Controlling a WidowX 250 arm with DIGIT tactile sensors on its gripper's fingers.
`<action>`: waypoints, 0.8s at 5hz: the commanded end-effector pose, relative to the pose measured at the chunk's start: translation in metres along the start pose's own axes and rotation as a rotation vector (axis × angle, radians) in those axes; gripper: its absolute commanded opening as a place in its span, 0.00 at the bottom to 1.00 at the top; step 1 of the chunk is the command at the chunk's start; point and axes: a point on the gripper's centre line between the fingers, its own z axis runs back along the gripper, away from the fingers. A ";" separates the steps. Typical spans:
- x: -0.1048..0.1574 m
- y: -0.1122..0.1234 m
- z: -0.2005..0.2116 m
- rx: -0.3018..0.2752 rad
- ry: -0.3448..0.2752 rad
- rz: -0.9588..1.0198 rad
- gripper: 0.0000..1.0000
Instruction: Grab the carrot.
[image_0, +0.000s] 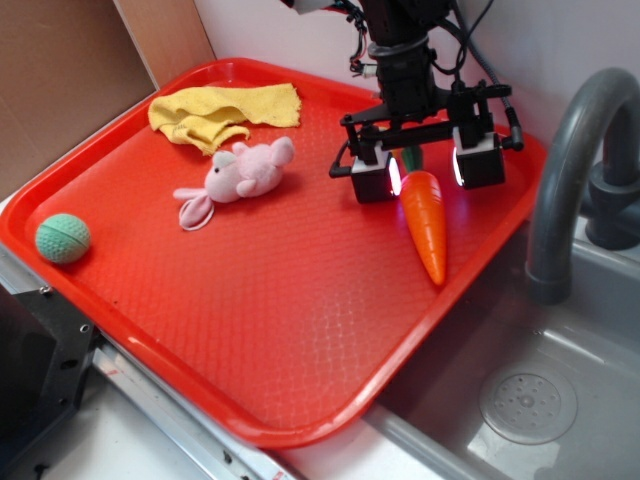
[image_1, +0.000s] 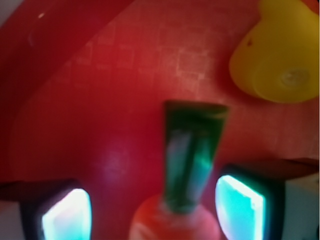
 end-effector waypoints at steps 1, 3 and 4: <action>0.005 -0.006 0.011 -0.025 -0.029 -0.005 0.00; 0.004 0.001 0.022 -0.067 0.021 -0.043 0.00; -0.005 0.014 0.050 -0.113 -0.013 -0.103 0.00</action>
